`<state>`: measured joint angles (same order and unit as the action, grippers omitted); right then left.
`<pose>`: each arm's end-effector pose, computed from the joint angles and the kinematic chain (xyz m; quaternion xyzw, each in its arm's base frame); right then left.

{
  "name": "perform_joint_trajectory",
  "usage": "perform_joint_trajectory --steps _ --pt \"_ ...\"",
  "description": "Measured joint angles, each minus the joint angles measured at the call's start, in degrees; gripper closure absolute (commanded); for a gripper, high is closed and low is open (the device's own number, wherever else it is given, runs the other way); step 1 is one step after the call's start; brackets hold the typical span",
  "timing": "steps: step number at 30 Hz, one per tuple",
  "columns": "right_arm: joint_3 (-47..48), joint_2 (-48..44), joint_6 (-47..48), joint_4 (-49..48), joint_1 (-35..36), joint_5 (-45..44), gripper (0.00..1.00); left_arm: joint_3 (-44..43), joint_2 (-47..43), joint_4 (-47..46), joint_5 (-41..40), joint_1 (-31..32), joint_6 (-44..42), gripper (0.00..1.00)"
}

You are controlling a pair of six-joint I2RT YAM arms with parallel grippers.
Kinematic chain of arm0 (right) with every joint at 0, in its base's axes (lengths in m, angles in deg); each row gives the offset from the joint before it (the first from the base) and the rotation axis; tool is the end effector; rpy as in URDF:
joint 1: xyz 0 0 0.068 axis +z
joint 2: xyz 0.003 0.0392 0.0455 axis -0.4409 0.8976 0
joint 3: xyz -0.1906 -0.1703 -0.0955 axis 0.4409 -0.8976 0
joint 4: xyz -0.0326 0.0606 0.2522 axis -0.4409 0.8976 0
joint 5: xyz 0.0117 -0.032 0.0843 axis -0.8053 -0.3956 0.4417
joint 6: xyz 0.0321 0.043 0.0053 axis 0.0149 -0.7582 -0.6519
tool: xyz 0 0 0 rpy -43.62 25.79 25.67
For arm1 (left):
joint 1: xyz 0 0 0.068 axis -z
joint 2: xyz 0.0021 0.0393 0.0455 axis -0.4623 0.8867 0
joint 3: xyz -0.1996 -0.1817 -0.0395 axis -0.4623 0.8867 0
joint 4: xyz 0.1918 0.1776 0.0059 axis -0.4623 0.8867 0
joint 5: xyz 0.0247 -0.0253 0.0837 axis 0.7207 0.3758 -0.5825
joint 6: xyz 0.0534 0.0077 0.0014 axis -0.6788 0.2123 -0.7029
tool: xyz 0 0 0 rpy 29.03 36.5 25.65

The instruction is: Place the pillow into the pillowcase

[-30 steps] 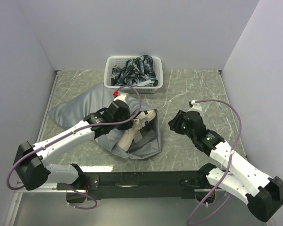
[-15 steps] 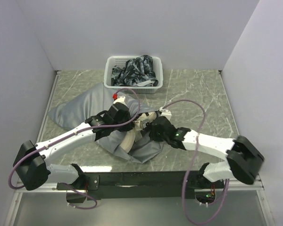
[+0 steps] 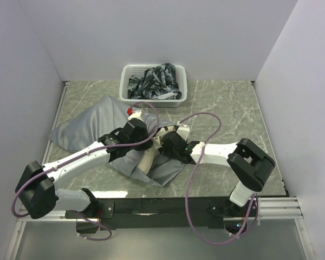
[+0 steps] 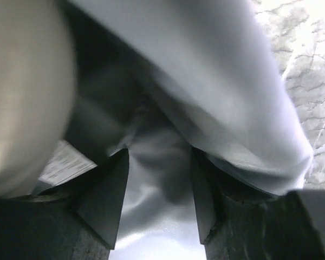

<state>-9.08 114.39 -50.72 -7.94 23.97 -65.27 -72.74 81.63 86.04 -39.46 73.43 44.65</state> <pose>0.2107 0.2314 0.1561 0.0620 0.9276 0.1320 0.3438 0.1961 -0.1941 0.2618 -0.0380 0.9052 -0.2495 0.3420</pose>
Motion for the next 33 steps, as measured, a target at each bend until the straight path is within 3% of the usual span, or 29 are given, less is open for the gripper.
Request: perform_joint_trajectory --steps 3,6,7,8,10,13,18,33 --pt "1.03 2.16 -1.18 -0.72 0.13 -1.55 0.48 0.2 0.0 -0.28 -0.2 -0.09 0.02 0.99" --pt "1.86 3.63 -1.6 -1.99 0.28 -2.84 0.59 0.81 0.0 -1.29 -0.59 -0.22 0.2 0.99" --pt "2.16 4.11 -1.75 -2.21 0.37 -3.17 0.75 0.96 0.0 -1.53 -0.66 -0.22 0.35 0.99" --pt "2.32 4.48 -1.86 -2.54 0.39 -3.41 0.82 1.03 0.0 -1.64 -0.66 -0.22 0.44 0.99" --pt "2.23 4.59 -2.21 -2.47 0.5 -3.58 0.92 1.2 0.0 -1.84 -0.66 -0.22 0.68 0.99" --pt "1.73 4.35 -2.75 -2.38 0.5 -3.72 0.98 1.38 0.0 -1.81 -0.66 -0.2 1.33 0.99" --pt "-1.95 0.11 -2.49 -1.05 0.5 -3.32 1.0 1.97 0.07 -1.84 -1.07 -0.15 2.86 0.99" --pt "-14.91 -26.93 -1.57 5.07 0.5 -0.9 1.0 4.9 5.09 -6.36 2.21 -1.2 4.98 0.99"
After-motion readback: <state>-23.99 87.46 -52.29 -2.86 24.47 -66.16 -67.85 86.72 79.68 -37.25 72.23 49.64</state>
